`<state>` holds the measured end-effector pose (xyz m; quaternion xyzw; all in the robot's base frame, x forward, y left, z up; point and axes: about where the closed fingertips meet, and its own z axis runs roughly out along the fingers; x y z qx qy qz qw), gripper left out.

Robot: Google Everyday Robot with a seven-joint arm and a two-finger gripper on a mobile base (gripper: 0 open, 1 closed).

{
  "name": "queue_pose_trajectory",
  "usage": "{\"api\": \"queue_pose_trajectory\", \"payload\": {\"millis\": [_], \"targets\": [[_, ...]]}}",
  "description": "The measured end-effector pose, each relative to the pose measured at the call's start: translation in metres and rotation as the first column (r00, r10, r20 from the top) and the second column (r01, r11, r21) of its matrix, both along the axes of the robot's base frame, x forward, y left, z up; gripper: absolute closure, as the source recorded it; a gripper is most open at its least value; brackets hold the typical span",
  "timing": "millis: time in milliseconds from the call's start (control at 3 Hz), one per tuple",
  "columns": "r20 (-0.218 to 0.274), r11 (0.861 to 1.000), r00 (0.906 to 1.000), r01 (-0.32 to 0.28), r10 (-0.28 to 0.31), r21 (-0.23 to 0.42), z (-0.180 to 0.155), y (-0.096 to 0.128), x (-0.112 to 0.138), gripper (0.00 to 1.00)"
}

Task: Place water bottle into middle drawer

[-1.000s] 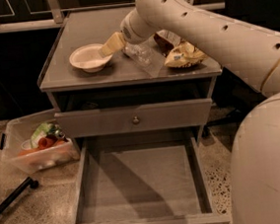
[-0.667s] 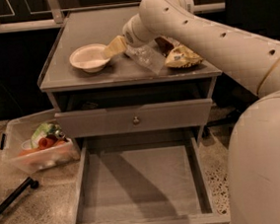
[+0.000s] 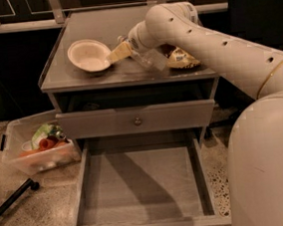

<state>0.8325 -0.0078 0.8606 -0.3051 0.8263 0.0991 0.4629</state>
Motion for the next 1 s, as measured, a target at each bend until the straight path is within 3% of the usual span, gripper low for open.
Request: {"api": "queue_pose_trajectory", "payload": {"millis": [1000], "targets": [[0.070,0.999,0.9971,0.031,-0.030,-0.013,0.013,-0.018,0.000,0.00]]}}
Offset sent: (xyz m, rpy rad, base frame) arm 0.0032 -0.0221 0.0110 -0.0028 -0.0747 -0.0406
